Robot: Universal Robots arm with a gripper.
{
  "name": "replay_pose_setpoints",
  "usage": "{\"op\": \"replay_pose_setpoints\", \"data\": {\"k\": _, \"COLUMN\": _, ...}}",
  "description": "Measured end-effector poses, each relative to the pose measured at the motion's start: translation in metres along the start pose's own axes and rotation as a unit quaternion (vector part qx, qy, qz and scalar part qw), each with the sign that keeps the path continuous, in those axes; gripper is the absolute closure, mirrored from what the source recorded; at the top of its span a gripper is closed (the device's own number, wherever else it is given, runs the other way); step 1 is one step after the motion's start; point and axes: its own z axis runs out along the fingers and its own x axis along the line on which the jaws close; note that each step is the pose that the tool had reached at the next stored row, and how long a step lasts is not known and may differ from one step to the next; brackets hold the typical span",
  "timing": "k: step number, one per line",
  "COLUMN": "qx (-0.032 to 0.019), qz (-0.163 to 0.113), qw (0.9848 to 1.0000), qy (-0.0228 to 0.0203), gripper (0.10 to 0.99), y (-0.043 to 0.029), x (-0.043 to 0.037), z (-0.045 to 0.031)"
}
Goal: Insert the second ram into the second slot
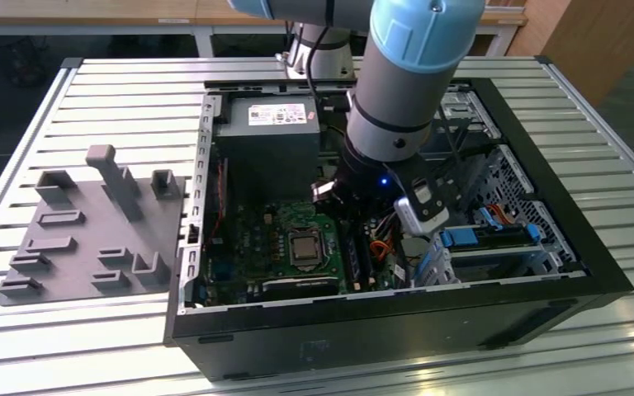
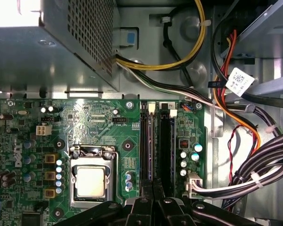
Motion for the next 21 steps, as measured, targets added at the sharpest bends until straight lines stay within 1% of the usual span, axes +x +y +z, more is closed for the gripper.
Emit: {"op": "replay_pose_setpoints", "data": {"k": 21, "qx": -0.0001, "qz": 0.004, "qw": 1.0000, "qy": 0.0000, "gripper": 0.969, "y": -0.0004, "x": 0.0000, "z": 0.0014}}
